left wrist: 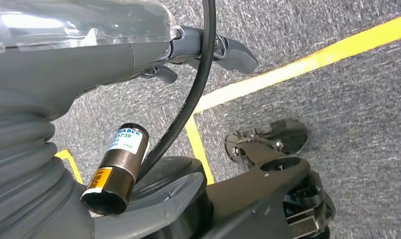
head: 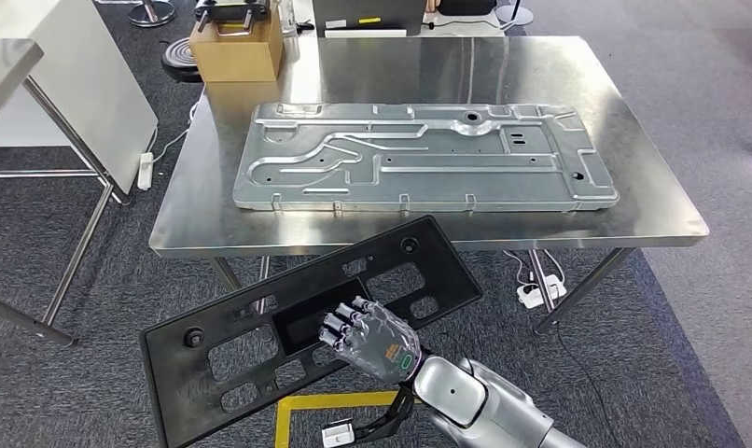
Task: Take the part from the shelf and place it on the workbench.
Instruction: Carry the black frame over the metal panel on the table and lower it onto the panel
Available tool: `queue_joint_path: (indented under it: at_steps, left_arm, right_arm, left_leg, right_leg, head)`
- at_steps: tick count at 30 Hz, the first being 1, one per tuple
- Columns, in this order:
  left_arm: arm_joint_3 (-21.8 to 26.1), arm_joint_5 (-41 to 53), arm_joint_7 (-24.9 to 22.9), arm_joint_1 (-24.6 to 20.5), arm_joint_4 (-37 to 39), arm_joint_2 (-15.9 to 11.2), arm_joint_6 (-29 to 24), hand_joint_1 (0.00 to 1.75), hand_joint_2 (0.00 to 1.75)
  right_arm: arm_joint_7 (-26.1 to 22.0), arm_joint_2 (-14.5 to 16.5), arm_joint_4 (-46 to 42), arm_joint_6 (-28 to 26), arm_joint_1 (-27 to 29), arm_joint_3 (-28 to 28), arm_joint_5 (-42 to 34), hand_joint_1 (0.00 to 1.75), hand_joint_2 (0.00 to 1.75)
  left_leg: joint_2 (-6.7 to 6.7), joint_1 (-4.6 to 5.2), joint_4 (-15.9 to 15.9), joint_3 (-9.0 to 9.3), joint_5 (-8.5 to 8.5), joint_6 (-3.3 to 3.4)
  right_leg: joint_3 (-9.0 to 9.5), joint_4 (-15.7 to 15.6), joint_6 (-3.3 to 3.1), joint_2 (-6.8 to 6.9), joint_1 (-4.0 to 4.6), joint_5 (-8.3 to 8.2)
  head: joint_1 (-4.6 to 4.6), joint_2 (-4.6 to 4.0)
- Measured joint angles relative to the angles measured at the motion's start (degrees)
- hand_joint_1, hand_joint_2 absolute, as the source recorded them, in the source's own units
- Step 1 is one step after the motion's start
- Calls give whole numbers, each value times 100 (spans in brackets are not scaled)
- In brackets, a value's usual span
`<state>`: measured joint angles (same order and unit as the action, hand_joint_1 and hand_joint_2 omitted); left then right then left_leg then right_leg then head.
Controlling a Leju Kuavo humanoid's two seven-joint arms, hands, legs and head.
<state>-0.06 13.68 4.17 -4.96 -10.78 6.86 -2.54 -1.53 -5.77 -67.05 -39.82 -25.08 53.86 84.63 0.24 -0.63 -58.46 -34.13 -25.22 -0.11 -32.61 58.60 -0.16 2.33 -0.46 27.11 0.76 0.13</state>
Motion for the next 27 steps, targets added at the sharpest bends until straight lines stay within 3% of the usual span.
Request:
queue_joint_path:
  at_steps: [9, 21, 24, 27]
  left_arm:
    - [118, -157, -288, -1, 0, 0, -48, 0, 175]
    - [235, -147, -383, 3, 0, 0, -57, 0, 175]
    - [239, -123, -378, 4, 0, -1, -55, 0, 175]
    - [240, -104, -371, 6, 0, 4, -51, 0, 175]
  right_arm:
    - [88, 0, 29, 0, -37, 0, 88, 175, 175]
    - [192, 0, 35, 0, -100, -36, 151, 175, 175]
    - [191, 3, 44, 0, -101, -37, 150, 175, 175]
    - [189, 16, 51, -1, -110, -42, 143, 175, 175]
  left_leg:
    - [1, 11, -6, -4, 1, 45]
    - [1, 21, -32, -15, -2, 61]
    - [-2, 36, -36, -25, -6, 90]
    - [-11, 0, 68, 19, 42, 164]
  right_leg:
    - [6, -26, 85, -1, -12, -21]
    - [0, -22, 112, -5, -27, -30]
    - [2, -34, 138, 2, -40, -39]
    - [-8, 5, 194, -33, -46, 8]
  head:
    - [0, 0]
    - [1, 0]
    - [2, 0]
    - [0, 0]
